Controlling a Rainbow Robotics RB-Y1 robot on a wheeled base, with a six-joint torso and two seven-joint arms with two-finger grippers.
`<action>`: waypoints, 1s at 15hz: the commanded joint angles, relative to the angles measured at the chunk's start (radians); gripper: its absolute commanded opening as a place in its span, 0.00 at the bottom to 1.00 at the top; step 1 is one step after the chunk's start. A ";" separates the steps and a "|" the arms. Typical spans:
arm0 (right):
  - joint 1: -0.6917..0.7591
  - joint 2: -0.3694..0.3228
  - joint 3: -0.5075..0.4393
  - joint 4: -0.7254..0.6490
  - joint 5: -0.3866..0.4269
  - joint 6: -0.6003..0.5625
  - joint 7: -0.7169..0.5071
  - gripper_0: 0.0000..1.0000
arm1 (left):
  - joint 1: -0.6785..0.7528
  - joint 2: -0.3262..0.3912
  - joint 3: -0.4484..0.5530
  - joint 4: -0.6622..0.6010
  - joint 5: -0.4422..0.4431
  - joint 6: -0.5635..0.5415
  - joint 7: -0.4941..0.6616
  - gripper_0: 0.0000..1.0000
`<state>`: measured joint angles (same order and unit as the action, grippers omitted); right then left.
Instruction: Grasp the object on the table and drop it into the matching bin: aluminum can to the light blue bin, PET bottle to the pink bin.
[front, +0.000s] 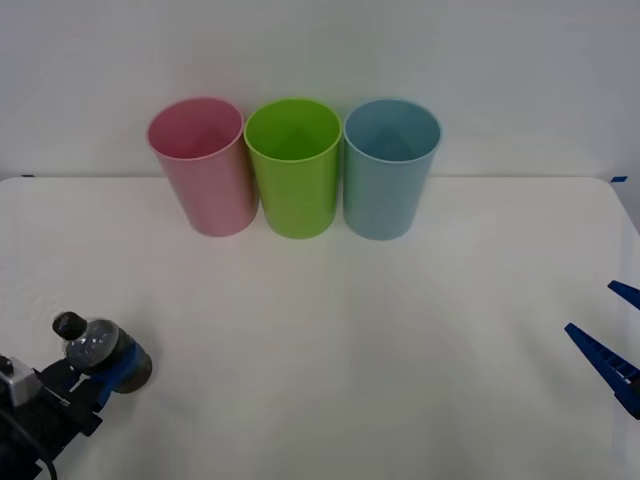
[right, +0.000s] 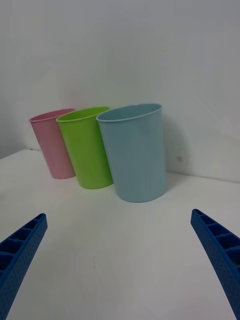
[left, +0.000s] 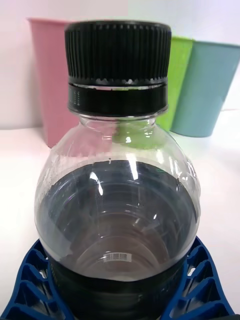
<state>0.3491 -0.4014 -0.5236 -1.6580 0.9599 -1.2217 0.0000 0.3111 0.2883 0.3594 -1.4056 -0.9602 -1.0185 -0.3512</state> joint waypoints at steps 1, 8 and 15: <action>0.000 0.000 0.000 0.000 0.000 0.000 0.000 1.00 | 0.029 0.002 0.055 -0.033 0.051 0.002 0.025 0.00; 0.000 0.000 0.000 0.000 0.000 0.000 0.000 1.00 | -0.047 0.068 0.059 -0.193 0.063 0.044 0.233 0.00; 0.000 0.000 0.000 0.000 0.000 0.000 0.000 1.00 | -0.250 0.173 0.050 -0.208 0.061 0.084 0.456 0.00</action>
<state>0.3490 -0.4014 -0.5236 -1.6581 0.9599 -1.2217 0.0000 0.0764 0.4492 0.4119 -1.6127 -0.8983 -0.9401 0.0850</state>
